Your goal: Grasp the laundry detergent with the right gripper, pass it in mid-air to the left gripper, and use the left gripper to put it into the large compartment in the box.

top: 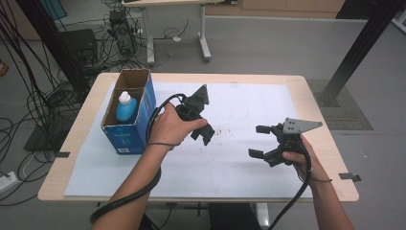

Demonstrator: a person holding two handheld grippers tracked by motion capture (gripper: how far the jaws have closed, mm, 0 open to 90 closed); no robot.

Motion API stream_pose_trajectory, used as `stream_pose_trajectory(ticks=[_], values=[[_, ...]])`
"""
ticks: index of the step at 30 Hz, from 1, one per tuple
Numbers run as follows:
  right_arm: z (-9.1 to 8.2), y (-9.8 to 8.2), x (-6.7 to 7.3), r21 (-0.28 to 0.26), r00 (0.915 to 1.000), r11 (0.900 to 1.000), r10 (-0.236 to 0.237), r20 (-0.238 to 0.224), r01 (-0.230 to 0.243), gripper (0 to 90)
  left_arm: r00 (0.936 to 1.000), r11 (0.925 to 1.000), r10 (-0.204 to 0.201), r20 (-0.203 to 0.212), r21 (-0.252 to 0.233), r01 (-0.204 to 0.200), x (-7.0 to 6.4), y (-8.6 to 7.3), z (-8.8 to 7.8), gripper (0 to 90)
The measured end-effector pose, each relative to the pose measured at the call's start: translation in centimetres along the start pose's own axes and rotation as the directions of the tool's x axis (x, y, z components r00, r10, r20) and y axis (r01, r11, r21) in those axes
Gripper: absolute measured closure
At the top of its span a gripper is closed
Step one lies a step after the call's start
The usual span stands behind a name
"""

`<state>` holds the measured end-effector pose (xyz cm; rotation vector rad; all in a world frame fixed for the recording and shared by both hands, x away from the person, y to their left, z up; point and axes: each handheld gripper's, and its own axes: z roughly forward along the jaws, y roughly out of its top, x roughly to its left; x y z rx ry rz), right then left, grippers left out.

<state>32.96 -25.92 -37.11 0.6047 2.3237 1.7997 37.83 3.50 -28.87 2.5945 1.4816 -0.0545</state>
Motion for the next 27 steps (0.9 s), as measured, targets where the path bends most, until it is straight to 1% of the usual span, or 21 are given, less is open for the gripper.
stream_pose_trajectory(ticks=[3, 5, 10, 20, 25, 27], values=[[0.1, 0.0, 0.0, 0.0, 1.0, 1.0, 0.003, 0.0, -0.003, 3.6, 0.9999, 1.0, -0.002, 0.01, 0.009, 0.002, -0.1, 0.0, 0.8, 5.9], [0.1, -0.1, 0.0, -0.002, 1.0, 1.0, 0.004, -0.002, -0.004, 3.6, 1.0, 0.9999, 0.0, 0.009, 0.017, 0.0, -0.1, -0.1, 1.3, 5.9], [0.0, -0.1, 0.0, -0.004, 1.0, 1.0, 0.006, 0.001, -0.006, 3.6, 0.9998, 0.9997, -0.007, 0.018, 0.024, 0.006, 0.0, -0.1, 1.9, 6.0], [-0.2, -0.2, 0.0, -0.006, 1.0, 1.0, 0.006, 0.006, -0.006, 3.6, 0.9996, 0.9995, -0.014, 0.026, 0.028, 0.013, 0.1, -0.3, 2.3, 6.0], [-0.3, -0.2, 0.2, -0.011, 0.9999, 1.0, 0.008, 0.009, -0.008, 3.6, 0.9995, 0.9997, -0.01, 0.029, 0.023, 0.009, -0.1, -0.5, 2.1, 6.1], [-0.4, -0.3, 0.3, -0.014, 0.9999, 1.0, 0.009, 0.009, -0.009, 3.6, 0.9996, 0.9998, -0.002, 0.029, 0.02, 0.001, -0.2, -0.5, 2.0, 6.0]])
